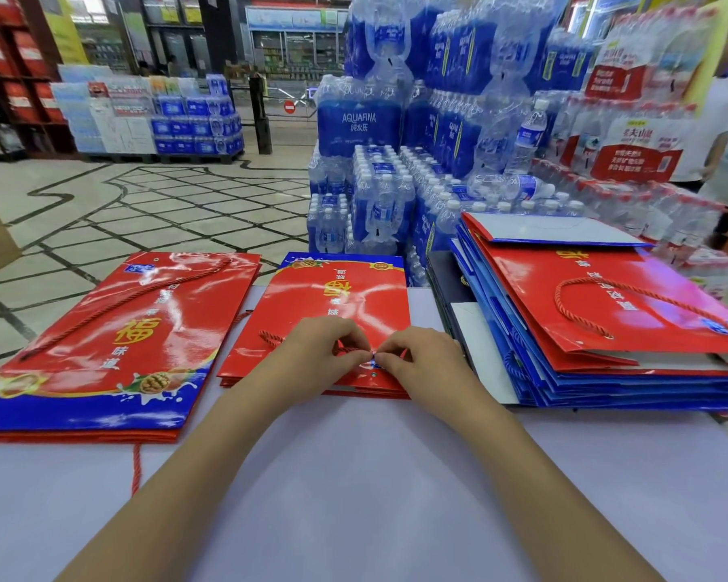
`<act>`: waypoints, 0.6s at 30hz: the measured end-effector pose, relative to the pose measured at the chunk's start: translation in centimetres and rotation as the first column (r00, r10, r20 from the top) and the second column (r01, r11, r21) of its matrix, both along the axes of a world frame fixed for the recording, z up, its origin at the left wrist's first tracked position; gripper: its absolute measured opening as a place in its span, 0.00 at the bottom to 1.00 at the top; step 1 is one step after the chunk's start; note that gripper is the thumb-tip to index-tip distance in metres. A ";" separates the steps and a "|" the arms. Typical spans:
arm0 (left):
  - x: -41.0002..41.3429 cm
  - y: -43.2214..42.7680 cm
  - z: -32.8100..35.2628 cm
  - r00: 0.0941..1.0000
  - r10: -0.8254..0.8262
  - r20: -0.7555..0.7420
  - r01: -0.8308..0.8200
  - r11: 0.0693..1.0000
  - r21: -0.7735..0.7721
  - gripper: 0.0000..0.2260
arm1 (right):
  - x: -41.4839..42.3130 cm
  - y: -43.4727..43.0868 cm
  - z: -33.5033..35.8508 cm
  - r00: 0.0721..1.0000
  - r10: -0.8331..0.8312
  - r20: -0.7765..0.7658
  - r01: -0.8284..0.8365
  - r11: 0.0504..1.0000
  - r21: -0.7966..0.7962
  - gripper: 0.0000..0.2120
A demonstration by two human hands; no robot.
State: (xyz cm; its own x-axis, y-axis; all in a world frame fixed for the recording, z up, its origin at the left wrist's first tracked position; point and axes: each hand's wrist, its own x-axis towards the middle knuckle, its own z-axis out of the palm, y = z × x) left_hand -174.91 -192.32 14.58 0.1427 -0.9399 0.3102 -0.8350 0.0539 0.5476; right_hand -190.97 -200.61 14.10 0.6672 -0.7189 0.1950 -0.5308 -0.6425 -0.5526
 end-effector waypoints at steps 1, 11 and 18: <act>0.1 0.0 0.0 1.000 0.007 0.000 -0.007 1.000 -0.001 0.02 | 0.0 0.0 0.0 1.000 0.000 0.015 0.000 1.000 0.010 0.06; 0.0 0.4 0.6 0.997 0.078 0.023 -0.076 0.993 -0.087 0.01 | -0.3 0.4 0.9 0.998 0.026 0.059 -0.028 0.999 0.040 0.05; 0.9 0.6 0.6 1.000 -0.020 0.013 0.020 0.999 0.033 0.03 | -1.8 -0.5 1.2 0.967 0.177 -0.181 -0.147 0.975 0.164 0.19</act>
